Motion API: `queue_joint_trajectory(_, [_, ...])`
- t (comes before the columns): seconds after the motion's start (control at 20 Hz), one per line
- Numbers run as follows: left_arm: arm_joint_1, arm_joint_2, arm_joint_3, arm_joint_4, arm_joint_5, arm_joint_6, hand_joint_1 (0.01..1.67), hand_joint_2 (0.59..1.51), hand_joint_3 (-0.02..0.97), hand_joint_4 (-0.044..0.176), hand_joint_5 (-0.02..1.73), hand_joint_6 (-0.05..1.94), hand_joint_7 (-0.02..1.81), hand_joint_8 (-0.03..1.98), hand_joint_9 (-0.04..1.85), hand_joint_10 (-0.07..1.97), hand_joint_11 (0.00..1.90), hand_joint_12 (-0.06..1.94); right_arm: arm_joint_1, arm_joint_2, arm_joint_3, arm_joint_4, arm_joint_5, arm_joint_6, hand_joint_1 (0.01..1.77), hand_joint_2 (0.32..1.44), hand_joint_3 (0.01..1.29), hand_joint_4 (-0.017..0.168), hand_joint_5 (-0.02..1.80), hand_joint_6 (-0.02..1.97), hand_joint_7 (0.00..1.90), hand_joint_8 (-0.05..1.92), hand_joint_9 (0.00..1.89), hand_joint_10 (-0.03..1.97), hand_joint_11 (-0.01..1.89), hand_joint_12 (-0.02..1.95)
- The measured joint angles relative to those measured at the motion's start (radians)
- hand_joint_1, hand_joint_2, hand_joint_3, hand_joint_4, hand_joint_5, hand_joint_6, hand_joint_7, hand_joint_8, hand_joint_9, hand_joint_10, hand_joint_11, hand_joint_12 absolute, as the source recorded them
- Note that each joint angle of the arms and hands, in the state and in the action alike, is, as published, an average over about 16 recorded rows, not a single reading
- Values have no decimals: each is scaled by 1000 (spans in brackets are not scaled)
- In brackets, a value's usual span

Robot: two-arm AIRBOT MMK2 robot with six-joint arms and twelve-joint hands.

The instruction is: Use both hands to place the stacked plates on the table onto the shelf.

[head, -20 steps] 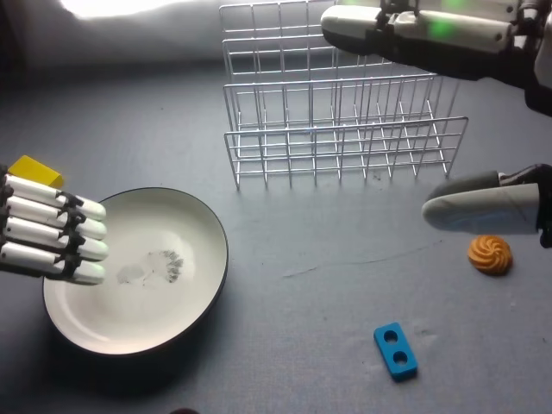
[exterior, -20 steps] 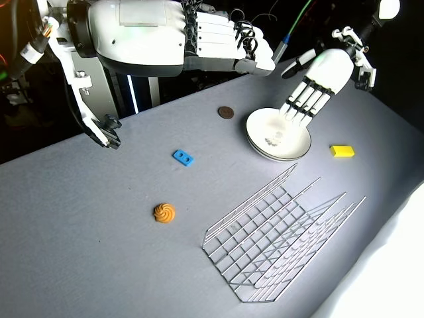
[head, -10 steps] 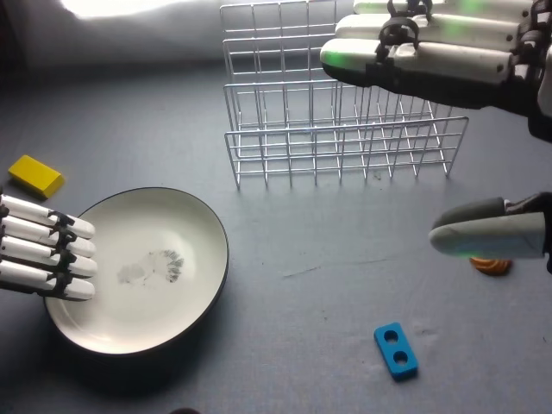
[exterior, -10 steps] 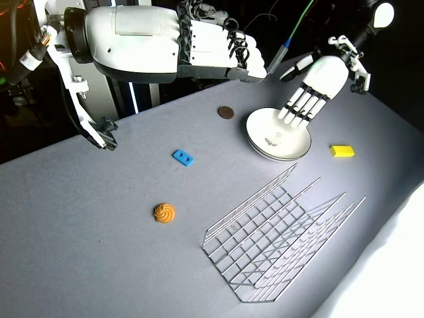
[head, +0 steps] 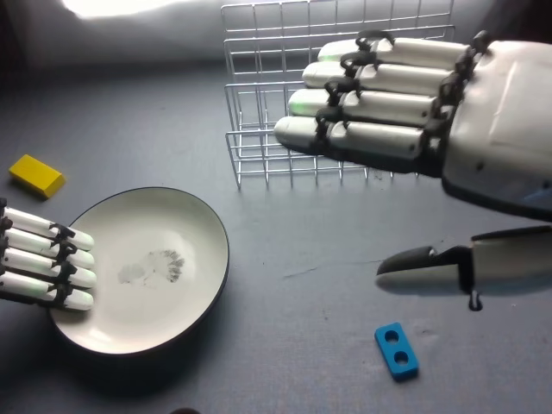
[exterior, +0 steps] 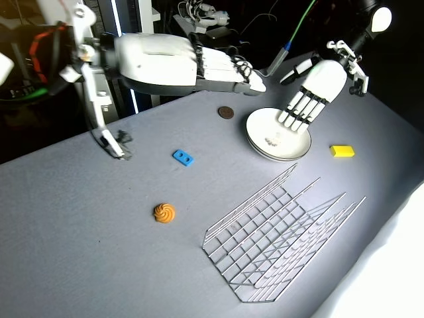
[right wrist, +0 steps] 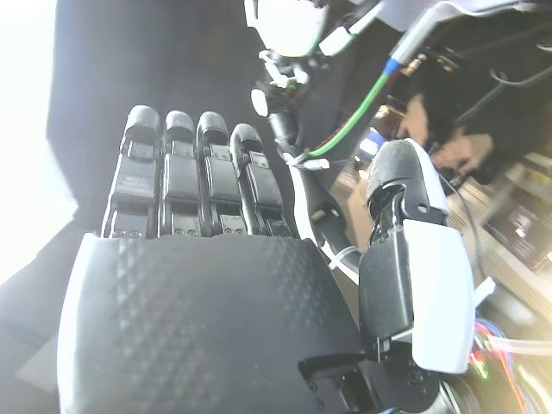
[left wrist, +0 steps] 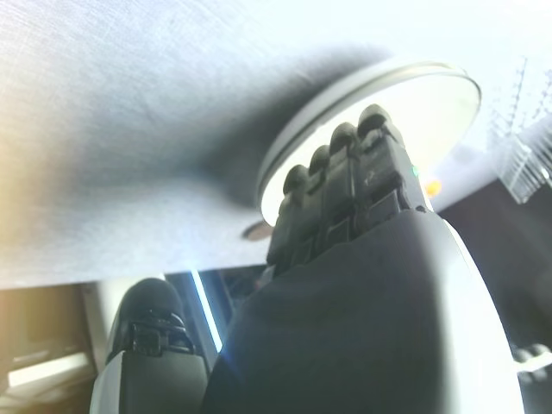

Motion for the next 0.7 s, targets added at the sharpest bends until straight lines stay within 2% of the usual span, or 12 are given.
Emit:
queue_joint_trajectory(0.35, [6, -6, 0, 7, 14, 0, 16, 1116, 14, -1, 14, 1, 12, 12, 19, 9, 14, -13, -4, -77, 19, 40, -56, -113, 295, 1170, 13, 4, 105, -6, 99, 19, 66, 14, 21, 123])
queue_joint_trajectory(0.7, [1, -9, -20, 15, 30, -10, 16, 1115, 13, -4, 2, -10, 6, 3, 13, 8, 14, -13, -5, -122, 38, 41, -93, -164, 684, 1119, 13, 4, 72, -6, 63, 19, 46, 14, 20, 200])
